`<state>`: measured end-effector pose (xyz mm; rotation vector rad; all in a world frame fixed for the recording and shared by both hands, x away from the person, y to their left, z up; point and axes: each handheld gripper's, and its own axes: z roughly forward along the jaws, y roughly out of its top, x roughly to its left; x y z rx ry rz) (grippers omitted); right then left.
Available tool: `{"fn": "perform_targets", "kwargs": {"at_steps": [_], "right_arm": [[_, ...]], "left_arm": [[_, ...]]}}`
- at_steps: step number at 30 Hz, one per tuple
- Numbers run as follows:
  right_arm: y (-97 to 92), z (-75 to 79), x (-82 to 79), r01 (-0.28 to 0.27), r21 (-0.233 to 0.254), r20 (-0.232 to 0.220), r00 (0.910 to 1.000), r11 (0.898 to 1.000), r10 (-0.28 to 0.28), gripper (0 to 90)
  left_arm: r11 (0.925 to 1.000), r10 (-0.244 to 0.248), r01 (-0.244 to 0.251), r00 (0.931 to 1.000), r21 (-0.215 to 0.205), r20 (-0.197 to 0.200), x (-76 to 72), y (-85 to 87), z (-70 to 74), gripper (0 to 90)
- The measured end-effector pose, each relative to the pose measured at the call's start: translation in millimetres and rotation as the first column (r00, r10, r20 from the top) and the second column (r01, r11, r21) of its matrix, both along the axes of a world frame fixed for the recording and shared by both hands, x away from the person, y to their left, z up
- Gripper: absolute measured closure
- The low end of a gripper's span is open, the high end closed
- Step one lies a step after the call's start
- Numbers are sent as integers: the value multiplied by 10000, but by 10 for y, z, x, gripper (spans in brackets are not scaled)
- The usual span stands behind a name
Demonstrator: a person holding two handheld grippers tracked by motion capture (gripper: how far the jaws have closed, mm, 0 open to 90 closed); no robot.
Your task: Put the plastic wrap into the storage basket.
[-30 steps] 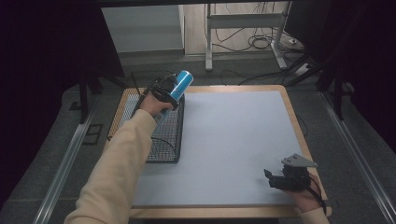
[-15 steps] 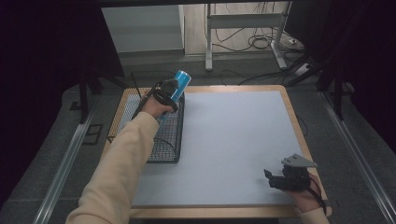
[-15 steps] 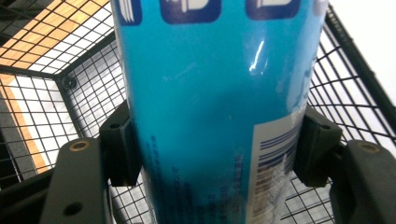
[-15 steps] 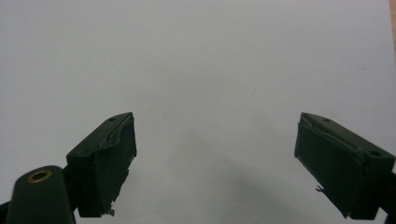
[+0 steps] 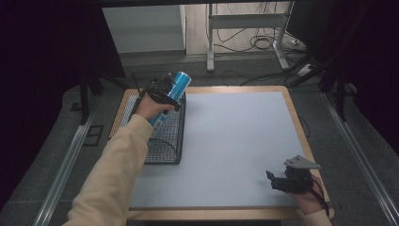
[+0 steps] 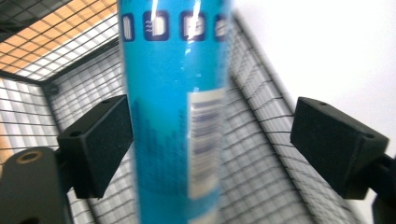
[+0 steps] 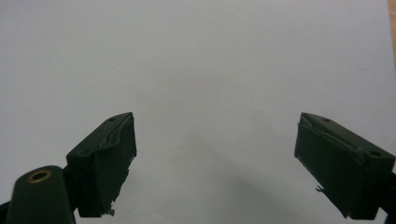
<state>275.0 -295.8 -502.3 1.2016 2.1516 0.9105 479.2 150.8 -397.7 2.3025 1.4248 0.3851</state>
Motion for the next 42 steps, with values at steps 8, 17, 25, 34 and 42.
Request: {"fn": "perform_targets", "kwargs": {"at_steps": [8, 17, 25, 34, 42], "right_arm": [[5, 15, -9, -2, 6, 70, 10000, 10000, 2, 133], [24, 30, -24, -69, 153, 62, 10000, 9999, 68, 132], [25, 27, -22, -55, 123, 54, 10000, 9999, 55, 132], [33, 22, -29, -49, 42, 49, 10000, 10000, 49, 132], [35, 15, -27, -67, -43, 64, 10000, 10000, 67, 132]], "left_arm": [[9939, -698, 762, 9943, -802, 801, -415, -66, 172, 147], [9733, -1735, 1907, 9756, -1277, 1347, -860, -270, 177, 146], [9316, -2818, 3177, 9382, -1768, 2009, -1314, -572, 124, 152], [9067, -3660, 3926, 9140, -1543, 1750, -1603, -893, -290, 152], [8912, -3909, 4173, 9054, -1779, 1659, -1767, -990, -558, 152]]}}
